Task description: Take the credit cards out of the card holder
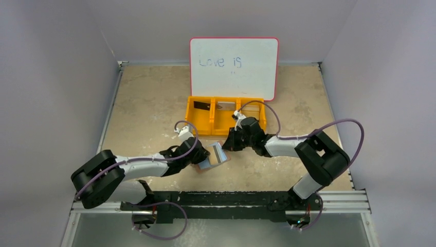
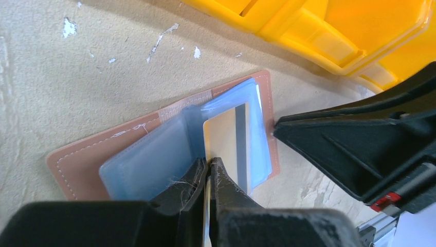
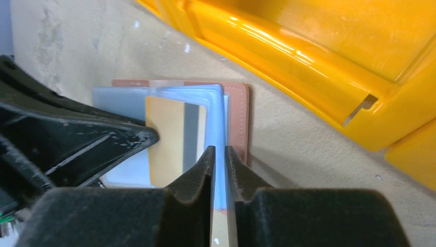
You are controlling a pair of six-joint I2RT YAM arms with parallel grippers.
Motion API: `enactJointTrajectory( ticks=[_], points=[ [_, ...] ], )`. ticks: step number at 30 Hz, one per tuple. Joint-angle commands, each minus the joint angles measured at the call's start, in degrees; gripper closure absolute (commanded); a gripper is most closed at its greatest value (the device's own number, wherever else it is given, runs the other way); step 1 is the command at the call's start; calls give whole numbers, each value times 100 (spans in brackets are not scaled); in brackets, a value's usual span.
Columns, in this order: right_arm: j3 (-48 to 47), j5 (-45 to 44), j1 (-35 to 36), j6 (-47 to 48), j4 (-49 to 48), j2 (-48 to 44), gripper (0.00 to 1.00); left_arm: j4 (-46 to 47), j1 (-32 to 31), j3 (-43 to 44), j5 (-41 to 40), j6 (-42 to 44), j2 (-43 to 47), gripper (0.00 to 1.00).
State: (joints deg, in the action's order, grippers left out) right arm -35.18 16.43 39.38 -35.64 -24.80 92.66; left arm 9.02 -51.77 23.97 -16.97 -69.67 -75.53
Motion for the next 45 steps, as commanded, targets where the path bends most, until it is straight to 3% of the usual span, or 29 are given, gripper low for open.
enactJointTrajectory(
  ticks=[1,7,9,12,18,25,45],
  points=[
    [-98,210,35,258,110,-533,81,-286,22,-123,-205,119,195,100],
    [-255,584,121,477,143,-404,73,159,18,-242,62,464,224,100],
    [-398,861,134,593,166,-213,83,189,18,-275,75,556,260,100],
    [-617,991,289,697,97,64,89,63,19,-247,34,633,303,100],
    [-907,356,379,479,323,556,100,-126,23,-178,-12,662,268,100],
    [-762,-573,381,158,773,873,100,-700,23,-100,-319,552,345,100],
    [-823,-845,382,132,1037,1068,100,-1194,28,-132,-528,513,582,100]
  ],
)
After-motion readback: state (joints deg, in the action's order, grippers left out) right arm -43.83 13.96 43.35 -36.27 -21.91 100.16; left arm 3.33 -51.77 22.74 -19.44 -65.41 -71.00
